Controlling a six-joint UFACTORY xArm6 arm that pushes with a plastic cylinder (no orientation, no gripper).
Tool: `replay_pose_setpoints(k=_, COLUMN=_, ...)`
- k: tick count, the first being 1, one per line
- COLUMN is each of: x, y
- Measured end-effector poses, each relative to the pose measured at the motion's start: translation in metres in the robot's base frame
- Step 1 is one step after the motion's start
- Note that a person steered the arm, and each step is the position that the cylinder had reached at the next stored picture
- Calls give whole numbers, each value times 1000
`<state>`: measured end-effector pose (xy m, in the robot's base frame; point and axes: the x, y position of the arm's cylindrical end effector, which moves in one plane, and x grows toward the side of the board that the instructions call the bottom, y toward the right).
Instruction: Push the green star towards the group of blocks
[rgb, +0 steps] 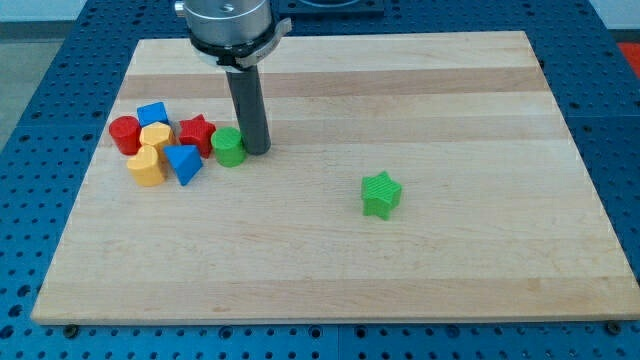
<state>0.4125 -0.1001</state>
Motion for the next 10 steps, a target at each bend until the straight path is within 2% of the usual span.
replay_pose_setpoints(k=2, x=0, y=-8)
replay_pose_setpoints(k=3, x=1, y=17)
replay_pose_setpoints(k=6, x=31, y=185)
replay_pose_setpoints(k=7, x=57, y=205)
replay_pose_setpoints(k=8, x=81, y=199)
replay_pose_setpoints(k=10, x=84, y=132)
